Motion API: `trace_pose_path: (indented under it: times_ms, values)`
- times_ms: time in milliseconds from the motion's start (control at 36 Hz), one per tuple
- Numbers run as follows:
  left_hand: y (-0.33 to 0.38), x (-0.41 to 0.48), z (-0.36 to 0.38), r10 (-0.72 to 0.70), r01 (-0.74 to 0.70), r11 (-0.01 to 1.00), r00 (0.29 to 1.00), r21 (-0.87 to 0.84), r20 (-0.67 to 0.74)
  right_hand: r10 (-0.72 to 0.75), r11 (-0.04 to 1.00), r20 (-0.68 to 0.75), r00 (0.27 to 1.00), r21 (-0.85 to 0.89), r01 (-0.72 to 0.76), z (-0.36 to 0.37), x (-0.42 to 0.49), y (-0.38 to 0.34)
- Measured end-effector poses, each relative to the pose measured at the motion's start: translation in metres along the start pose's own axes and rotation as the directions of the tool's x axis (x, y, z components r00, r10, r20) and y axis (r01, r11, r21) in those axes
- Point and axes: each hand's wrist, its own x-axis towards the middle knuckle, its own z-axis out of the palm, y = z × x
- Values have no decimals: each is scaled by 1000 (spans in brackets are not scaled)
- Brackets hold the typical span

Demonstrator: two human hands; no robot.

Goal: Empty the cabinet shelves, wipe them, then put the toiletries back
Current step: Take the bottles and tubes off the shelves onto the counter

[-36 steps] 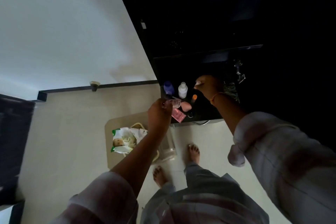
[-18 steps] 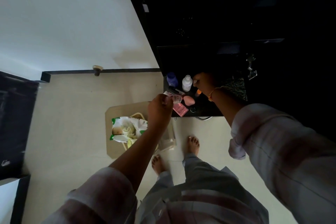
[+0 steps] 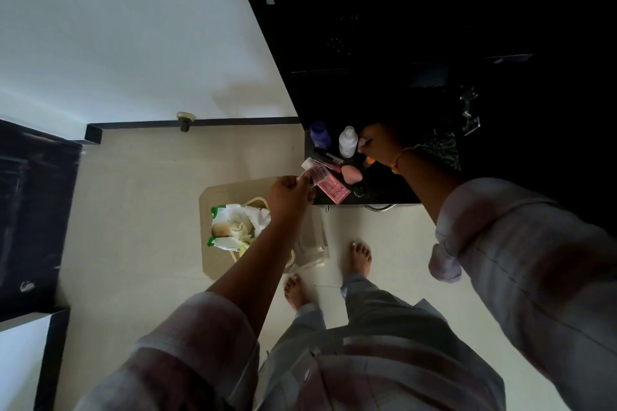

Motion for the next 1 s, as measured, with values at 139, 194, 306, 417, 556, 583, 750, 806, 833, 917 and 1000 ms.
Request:
trace_pose_path:
  times_ms: [139, 194, 306, 417, 556, 583, 750, 806, 833, 917, 1000]
  values:
    - [-4, 3, 6, -51, 52, 996, 999, -68, 14, -48, 998, -58, 997, 39, 50, -1, -3, 6]
    - [-6, 3, 9, -72, 74, 993, 997, -93, 25, -51, 995, -74, 996, 80, 57, -2, -6, 10]
    - [-12, 4, 12, -106, 111, 984, 993, -142, 44, 31, 978, -113, 993, 210, -7, -6, -10, 12]
    - [-18, 6, 16, -153, 165, 967, 985, -191, 80, 57, 959, -203, 978, 283, 2, -4, -16, 14]
    - [-31, 16, 21, -219, 241, 954, 966, -180, 136, 140, 928, -329, 934, 371, -8, 7, -30, 15]
    - [-33, 17, 22, -228, 251, 952, 964, -176, 139, 167, 919, -357, 919, 394, -14, 10, -33, 15]
    - [-45, 29, 32, -289, 325, 922, 940, -212, 182, 383, 848, -480, 789, 521, -95, 35, -61, 17]
    - [-49, 33, 36, -303, 342, 908, 935, -241, 186, 467, 822, -453, 759, 538, -185, 45, -69, 19]
    - [-51, 35, 37, -306, 345, 907, 934, -240, 187, 488, 814, -433, 758, 538, -217, 51, -71, 21]
    - [-57, 40, 41, -293, 344, 899, 933, -271, 211, 515, 793, -356, 780, 543, -275, 70, -74, 29]
    - [-58, 45, 44, -288, 347, 884, 932, -312, 220, 548, 755, -287, 786, 573, -318, 87, -74, 36]
